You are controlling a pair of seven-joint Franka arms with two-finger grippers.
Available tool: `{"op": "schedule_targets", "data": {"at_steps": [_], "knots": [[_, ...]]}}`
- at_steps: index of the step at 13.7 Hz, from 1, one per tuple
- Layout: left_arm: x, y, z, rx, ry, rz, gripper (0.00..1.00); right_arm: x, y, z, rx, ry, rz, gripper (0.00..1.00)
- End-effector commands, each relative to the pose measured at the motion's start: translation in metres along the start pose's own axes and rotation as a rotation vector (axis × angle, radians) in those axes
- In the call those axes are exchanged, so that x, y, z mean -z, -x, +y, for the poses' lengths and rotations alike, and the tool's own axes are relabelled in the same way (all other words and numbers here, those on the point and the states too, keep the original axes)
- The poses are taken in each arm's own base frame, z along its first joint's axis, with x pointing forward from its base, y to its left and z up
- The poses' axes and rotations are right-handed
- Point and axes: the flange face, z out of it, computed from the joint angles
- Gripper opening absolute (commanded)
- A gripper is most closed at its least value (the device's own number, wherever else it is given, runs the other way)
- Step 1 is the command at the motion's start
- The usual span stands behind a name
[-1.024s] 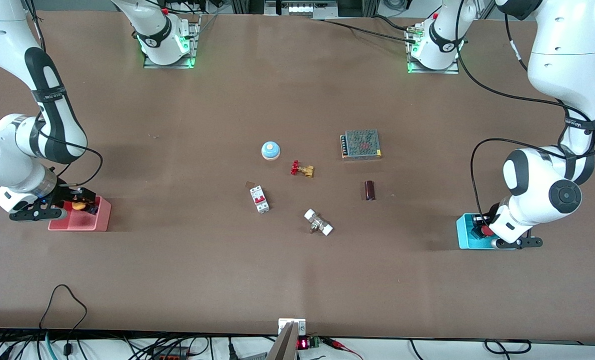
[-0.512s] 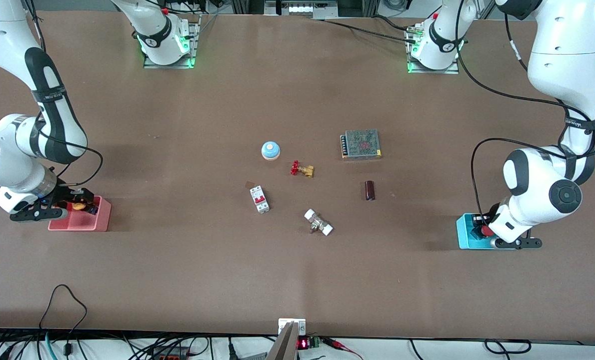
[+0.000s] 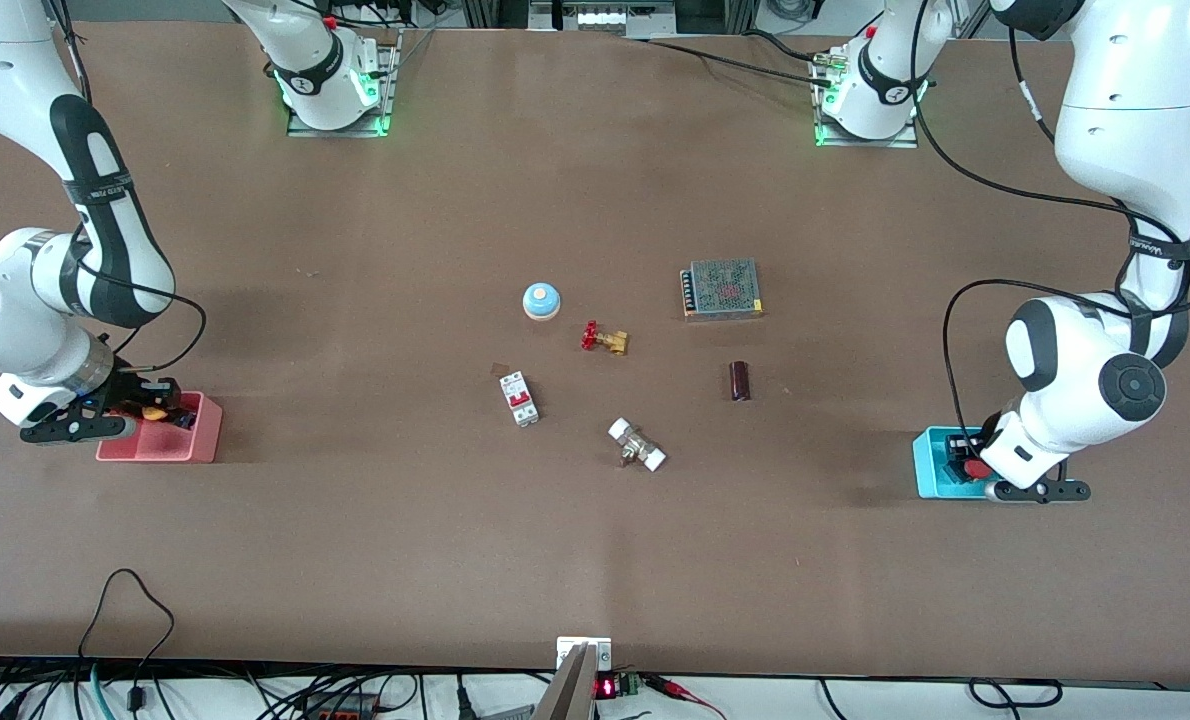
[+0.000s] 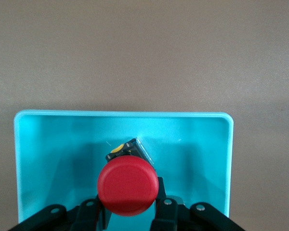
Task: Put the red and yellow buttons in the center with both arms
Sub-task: 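Lift the yellow button with the right gripper while the left gripper lifts the red button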
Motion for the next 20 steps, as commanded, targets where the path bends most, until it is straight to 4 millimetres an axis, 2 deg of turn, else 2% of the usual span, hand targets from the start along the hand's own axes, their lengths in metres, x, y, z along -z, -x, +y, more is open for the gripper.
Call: {"op": "schedule_targets", "data": {"at_steps": [1, 4, 6, 8, 13, 14, 16, 18, 19, 20], "knots": [[0.0, -0.002, 0.0, -0.021, 0.004, 0.022, 0.41, -0.001, -0.001, 0.001, 0.019, 0.006, 0.01, 0.47], [0.0, -0.002, 0.0, -0.02, 0.005, 0.023, 0.41, -0.002, 0.0, 0.002, 0.018, 0.006, 0.007, 0.47], [0.0, -0.003, 0.0, -0.02, 0.005, 0.025, 0.46, 0.002, -0.002, 0.002, 0.027, 0.008, 0.012, 0.45], [0.001, -0.004, 0.0, -0.02, 0.005, 0.028, 0.46, 0.02, -0.009, 0.006, 0.042, 0.015, 0.034, 0.45], [0.001, -0.006, -0.002, -0.046, 0.004, 0.04, 0.43, 0.074, -0.008, 0.011, 0.039, 0.01, 0.002, 0.45], [0.001, -0.005, -0.004, -0.057, 0.004, 0.04, 0.39, 0.092, -0.007, 0.01, 0.041, 0.008, -0.005, 0.45], [0.002, -0.006, -0.007, -0.056, 0.004, 0.042, 0.37, 0.138, -0.007, 0.007, 0.044, -0.001, -0.04, 0.45], [0.002, -0.006, -0.009, -0.056, 0.004, 0.042, 0.34, 0.192, -0.006, -0.012, 0.052, -0.026, -0.078, 0.45], [0.002, -0.006, -0.009, -0.059, 0.003, 0.042, 0.32, 0.213, -0.006, -0.027, 0.055, -0.036, -0.082, 0.44], [0.001, -0.006, -0.009, -0.071, 0.004, 0.04, 0.3, 0.224, -0.006, -0.042, 0.028, -0.042, -0.087, 0.44]]}}
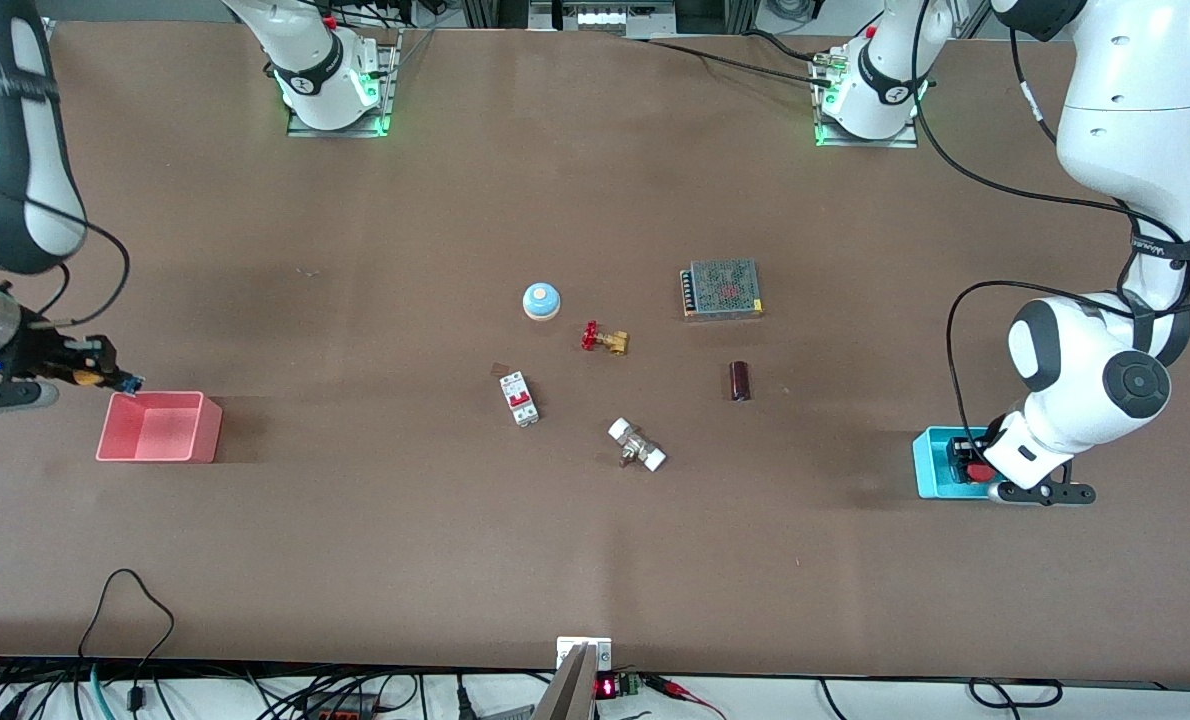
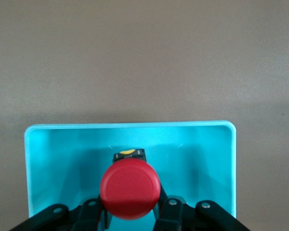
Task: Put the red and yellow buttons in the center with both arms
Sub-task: 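Lift the yellow button with the right gripper while the left gripper lifts the red button, then carry the yellow button toward the table center while the left gripper carries the red button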
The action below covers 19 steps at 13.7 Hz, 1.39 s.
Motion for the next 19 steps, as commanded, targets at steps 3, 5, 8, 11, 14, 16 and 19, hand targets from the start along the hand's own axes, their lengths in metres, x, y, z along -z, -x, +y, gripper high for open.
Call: {"op": "schedule_targets", "data": {"at_steps": [3, 5, 8, 11, 14, 16, 19], "knots": [[-0.002, -0.002, -0.004, -0.047, 0.008, 0.008, 0.25, 0.025, -0.009, -0.093, -0.091, -0.03, -0.025, 0.44], [0.0, -0.003, -0.004, -0.049, 0.008, 0.01, 0.22, 0.005, -0.027, -0.132, -0.107, -0.034, 0.001, 0.44], [0.003, -0.003, -0.004, -0.054, 0.006, 0.013, 0.2, -0.049, -0.039, -0.16, -0.135, -0.051, 0.054, 0.44], [0.015, -0.006, -0.004, -0.097, 0.007, 0.032, 0.19, -0.086, -0.04, -0.2, -0.188, -0.054, 0.069, 0.44], [0.045, -0.009, -0.005, -0.093, 0.005, 0.058, 0.18, -0.105, -0.04, -0.221, -0.184, -0.05, 0.078, 0.44], [0.075, -0.004, -0.003, -0.084, 0.012, 0.057, 0.18, -0.114, -0.039, -0.223, -0.166, -0.033, 0.064, 0.44], [0.145, 0.004, 0.008, -0.089, 0.023, 0.057, 0.18, -0.125, -0.037, -0.232, -0.127, -0.009, 0.05, 0.44]]}}
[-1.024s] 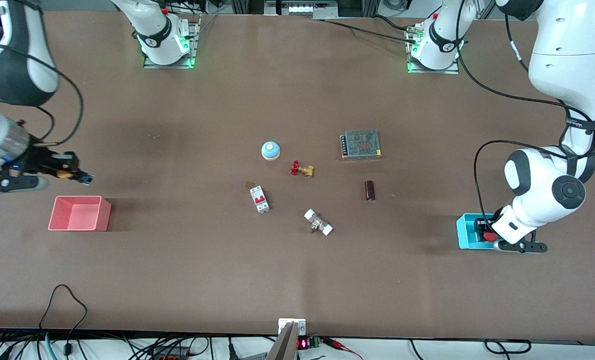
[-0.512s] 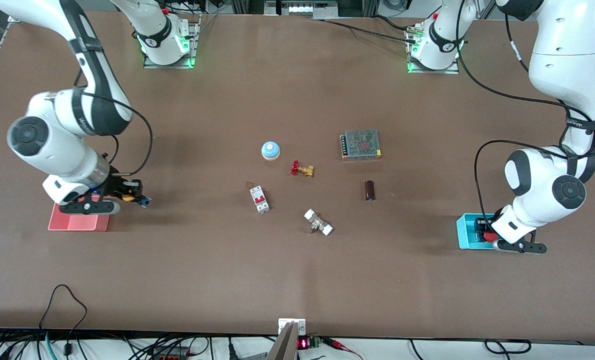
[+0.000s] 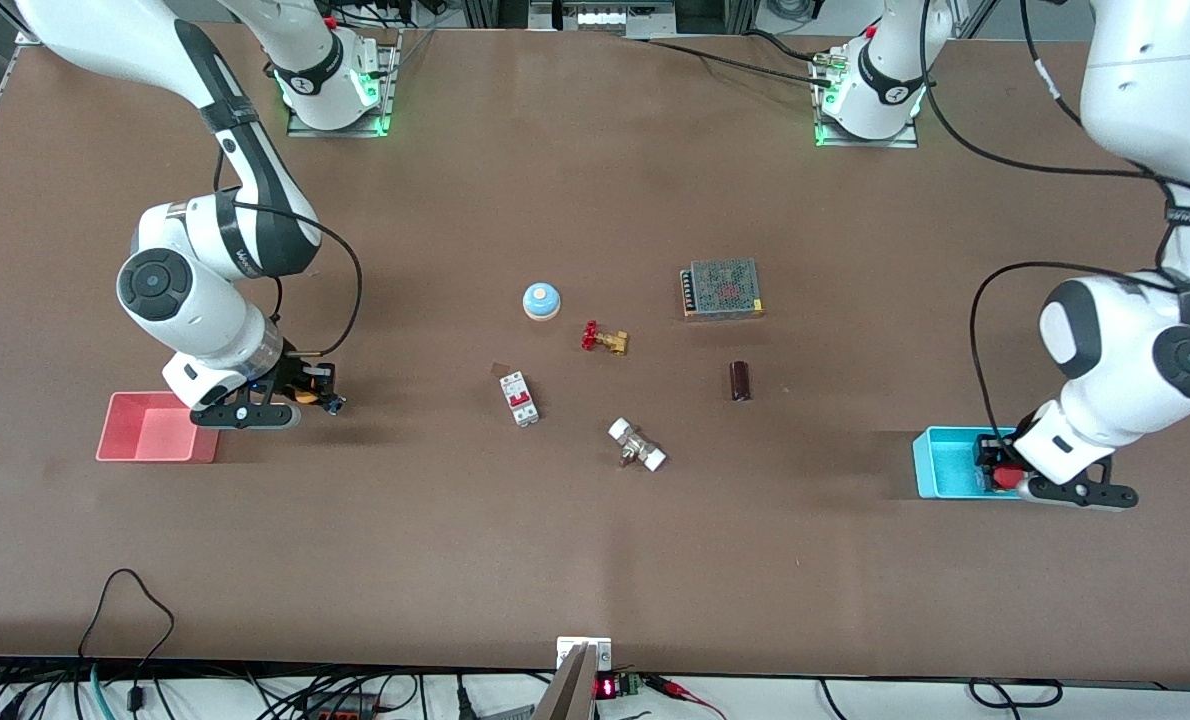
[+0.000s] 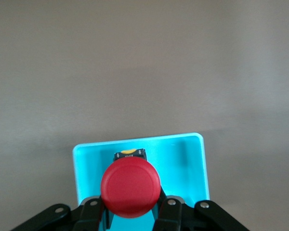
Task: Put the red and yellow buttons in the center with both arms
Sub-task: 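Carry the yellow button toward the table center while the left gripper carries the red button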
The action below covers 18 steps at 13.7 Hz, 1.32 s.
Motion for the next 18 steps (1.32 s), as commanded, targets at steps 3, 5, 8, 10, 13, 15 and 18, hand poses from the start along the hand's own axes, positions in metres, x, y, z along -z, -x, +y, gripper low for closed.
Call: {"op": "schedule_targets", "data": {"at_steps": [3, 5, 8, 10, 13, 15, 18], "knots": [[0.093, 0.043, 0.044, 0.006, 0.052, -0.097, 0.18, -0.014, 0.004, -0.009, 0.027, 0.027, -0.007, 0.44], [0.087, 0.071, 0.079, -0.034, 0.067, -0.148, 0.19, -0.02, 0.005, -0.009, 0.027, 0.028, -0.013, 0.44], [0.06, 0.105, 0.151, 0.018, 0.134, -0.234, 0.19, -0.035, 0.006, -0.015, 0.059, 0.041, -0.012, 0.44], [0.048, 0.115, 0.185, 0.044, 0.145, -0.238, 0.19, -0.037, 0.005, -0.015, 0.064, 0.044, -0.013, 0.44], [0.012, 0.128, 0.192, 0.042, 0.145, -0.198, 0.19, -0.045, 0.005, -0.016, 0.074, 0.049, -0.014, 0.44], [-0.01, 0.143, 0.192, 0.047, 0.141, -0.179, 0.19, -0.048, 0.005, -0.014, 0.074, 0.051, -0.011, 0.44], [-0.035, 0.146, 0.191, 0.052, 0.144, -0.149, 0.19, -0.052, 0.005, -0.016, 0.077, 0.05, -0.014, 0.44]]}}
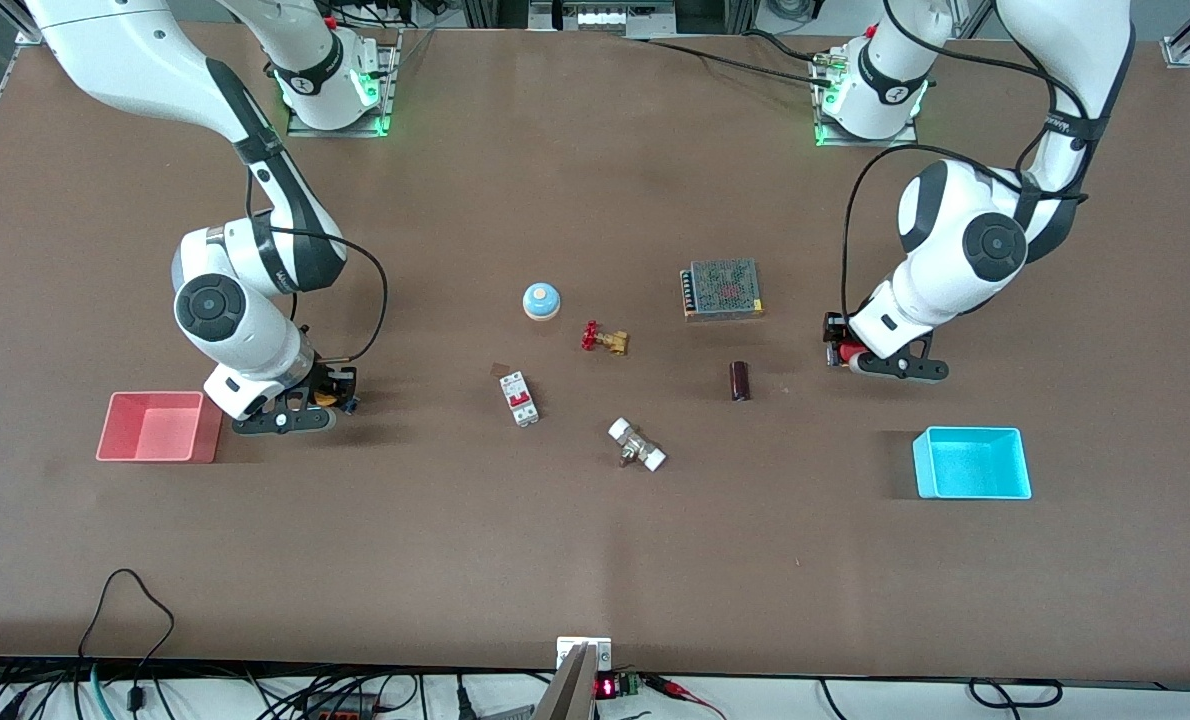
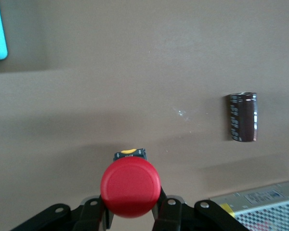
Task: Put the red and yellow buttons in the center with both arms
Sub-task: 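Carry the yellow button toward the table center while the left gripper carries the red button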
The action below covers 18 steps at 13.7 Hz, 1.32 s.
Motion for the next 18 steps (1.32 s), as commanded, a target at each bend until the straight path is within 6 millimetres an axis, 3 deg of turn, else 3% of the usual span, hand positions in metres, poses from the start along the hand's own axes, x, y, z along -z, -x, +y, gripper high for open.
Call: {"op": "schedule_targets", "data": {"at_steps": [1, 3, 9, 10, 12, 13, 15, 18], "knots": [[-0.018, -0.003, -0.003, 0.01, 0.018, 0.034, 0.19, -0.001, 0.0, -0.002, 0.001, 0.013, 0.015, 0.44], [-0.034, -0.003, -0.005, 0.015, 0.02, 0.027, 0.2, -0.003, 0.0, -0.003, 0.001, 0.013, 0.012, 0.44], [-0.055, -0.001, -0.009, 0.025, 0.024, 0.012, 0.23, -0.007, 0.001, -0.003, 0.003, 0.013, 0.008, 0.49], [-0.055, -0.001, -0.009, 0.026, 0.024, 0.012, 0.29, -0.009, 0.001, -0.003, 0.003, 0.013, 0.005, 0.49], [-0.05, -0.003, -0.01, 0.033, 0.023, 0.02, 0.79, -0.009, 0.001, -0.003, 0.003, 0.013, 0.005, 0.49], [-0.04, -0.005, -0.009, 0.024, 0.024, 0.032, 1.0, -0.009, 0.001, -0.003, 0.003, 0.013, 0.005, 0.5], [-0.012, -0.01, -0.005, 0.015, 0.023, 0.062, 1.0, -0.008, 0.0, -0.003, -0.011, 0.013, 0.006, 0.61], [0.05, -0.026, 0.002, 0.009, 0.027, 0.12, 1.0, -0.007, -0.001, -0.003, -0.016, 0.013, 0.009, 0.63]]}}
